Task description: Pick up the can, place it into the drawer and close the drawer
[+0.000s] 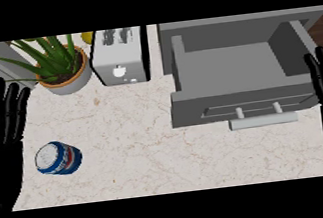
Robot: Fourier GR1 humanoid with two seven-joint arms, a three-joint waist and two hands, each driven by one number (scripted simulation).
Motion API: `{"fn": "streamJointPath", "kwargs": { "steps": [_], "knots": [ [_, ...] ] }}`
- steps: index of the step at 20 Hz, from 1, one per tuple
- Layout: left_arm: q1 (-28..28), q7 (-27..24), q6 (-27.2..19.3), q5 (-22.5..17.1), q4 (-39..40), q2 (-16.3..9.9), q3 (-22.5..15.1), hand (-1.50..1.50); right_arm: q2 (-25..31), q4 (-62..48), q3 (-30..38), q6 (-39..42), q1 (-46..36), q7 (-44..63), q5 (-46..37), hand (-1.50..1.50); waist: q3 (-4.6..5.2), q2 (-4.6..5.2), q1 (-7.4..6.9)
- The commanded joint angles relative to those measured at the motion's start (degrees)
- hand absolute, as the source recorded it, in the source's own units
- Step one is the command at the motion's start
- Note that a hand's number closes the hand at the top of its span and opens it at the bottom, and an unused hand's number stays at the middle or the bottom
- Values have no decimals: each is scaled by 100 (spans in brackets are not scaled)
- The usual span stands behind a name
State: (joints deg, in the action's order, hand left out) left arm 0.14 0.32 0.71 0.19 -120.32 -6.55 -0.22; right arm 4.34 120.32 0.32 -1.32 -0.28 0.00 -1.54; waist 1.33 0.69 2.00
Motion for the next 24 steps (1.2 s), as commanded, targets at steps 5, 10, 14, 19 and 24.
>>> {"fn": "streamJointPath", "kwargs": {
  "steps": [5,10,14,19,24],
  "knots": [
    [943,-646,1004,-1303,-152,-346,799,-150,-147,-75,-264,192,380,-271,17,-150,-130,-78,-238],
    [1140,1000,655,-1123,277,-684,1041,-150,-180,-71,330,-467,668,1128,-58,-150,-130,-73,-202],
    [1714,1383,1028,-1775,-461,-848,1444,-150,109,-204,824,-177,643,1156,430,-150,-133,-78,-246],
    [2102,1775,971,-1644,-1293,-507,1433,-150,251,-125,1240,415,1308,677,886,-150,-134,-79,-216],
    [2013,1947,1397,-2313,-1178,-809,2265,-150,294,567,1599,624,1669,1039,1401,-150,-133,-81,-199]
  ]
}}
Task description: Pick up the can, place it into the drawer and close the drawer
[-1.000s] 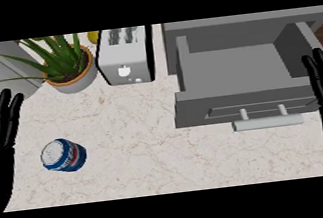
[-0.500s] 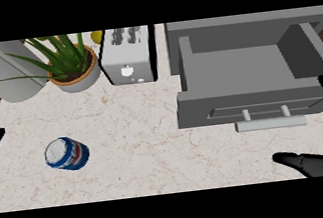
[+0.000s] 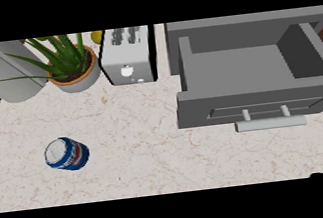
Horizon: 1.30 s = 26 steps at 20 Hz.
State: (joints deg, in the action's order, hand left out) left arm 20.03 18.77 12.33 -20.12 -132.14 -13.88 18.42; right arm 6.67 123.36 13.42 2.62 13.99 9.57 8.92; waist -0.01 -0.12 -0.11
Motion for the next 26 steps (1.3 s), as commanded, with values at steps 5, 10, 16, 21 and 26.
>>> {"fn": "streamJointPath", "kwargs": {
  "steps": [5,10,16,21,26],
  "knots": [
    [293,535,268,-1270,-208,-11,1021,-150,43,-165,526,642,515,-443,465,-150,1,-3,-10],
    [-637,1192,-366,-1532,343,-151,933,-150,120,124,693,769,562,-265,694,-150,1,9,51],
    [-543,1605,-615,-1357,-61,300,524,-150,-16,254,1031,1238,1123,-479,974,-150,0,3,52],
    [-593,1204,-189,-1292,645,505,574,-150,55,-129,1415,1455,844,-631,1244,-150,1,5,24],
    [-1247,1277,-637,-590,1026,597,81,-150,-6,-48,1520,1414,725,-352,1272,-150,1,11,35]
  ]
}}
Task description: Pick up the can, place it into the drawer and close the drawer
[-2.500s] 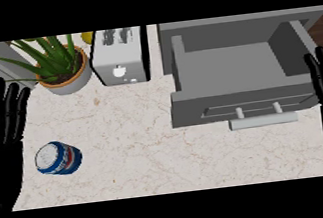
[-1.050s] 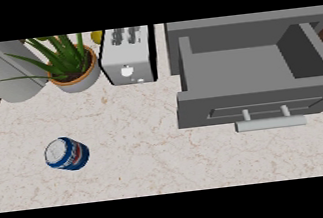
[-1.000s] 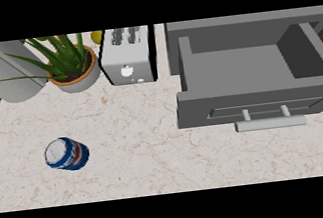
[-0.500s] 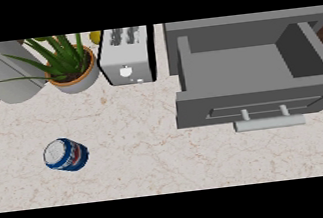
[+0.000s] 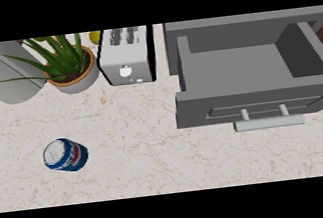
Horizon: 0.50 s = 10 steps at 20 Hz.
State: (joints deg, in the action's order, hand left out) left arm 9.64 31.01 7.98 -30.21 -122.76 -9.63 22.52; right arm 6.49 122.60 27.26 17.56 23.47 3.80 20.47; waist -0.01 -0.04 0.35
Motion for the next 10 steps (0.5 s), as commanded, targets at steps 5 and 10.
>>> {"fn": "streamJointPath", "kwargs": {
  "steps": [5,10],
  "knots": [
    [-143,-518,80,705,748,344,-318,-150,-153,465,356,240,197,275,286,-150,3,0,-2],
    [-175,-973,128,1144,1293,556,-573,-150,-160,-244,466,595,-71,-93,71,-150,1,2,-21]
  ]
}}
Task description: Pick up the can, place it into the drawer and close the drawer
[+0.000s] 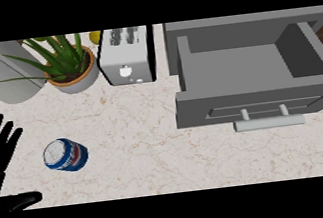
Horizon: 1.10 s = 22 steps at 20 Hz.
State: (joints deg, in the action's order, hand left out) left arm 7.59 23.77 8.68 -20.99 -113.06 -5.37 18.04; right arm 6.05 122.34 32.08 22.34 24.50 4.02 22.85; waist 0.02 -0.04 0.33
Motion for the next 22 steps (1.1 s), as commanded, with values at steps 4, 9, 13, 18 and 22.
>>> {"fn": "streamJointPath", "kwargs": {
  "steps": [4,9,13,18,22],
  "knots": [
    [456,-778,120,701,267,417,-377,-150,-1,90,179,15,-276,289,-4,-150,-1,0,-38],
    [4,-1376,187,810,1602,156,-2,-150,-59,90,387,209,-208,419,331,-150,0,3,-11],
    [-164,-1819,53,985,2045,171,43,-150,-102,13,338,292,-355,461,41,-150,-1,3,-24],
    [-161,-2797,562,795,3274,-167,495,-150,-266,336,628,521,52,500,380,-150,1,1,2],
    [-245,-3134,280,1221,3593,-25,276,-150,92,-205,867,741,-310,398,506,-150,-1,2,-13]
  ]
}}
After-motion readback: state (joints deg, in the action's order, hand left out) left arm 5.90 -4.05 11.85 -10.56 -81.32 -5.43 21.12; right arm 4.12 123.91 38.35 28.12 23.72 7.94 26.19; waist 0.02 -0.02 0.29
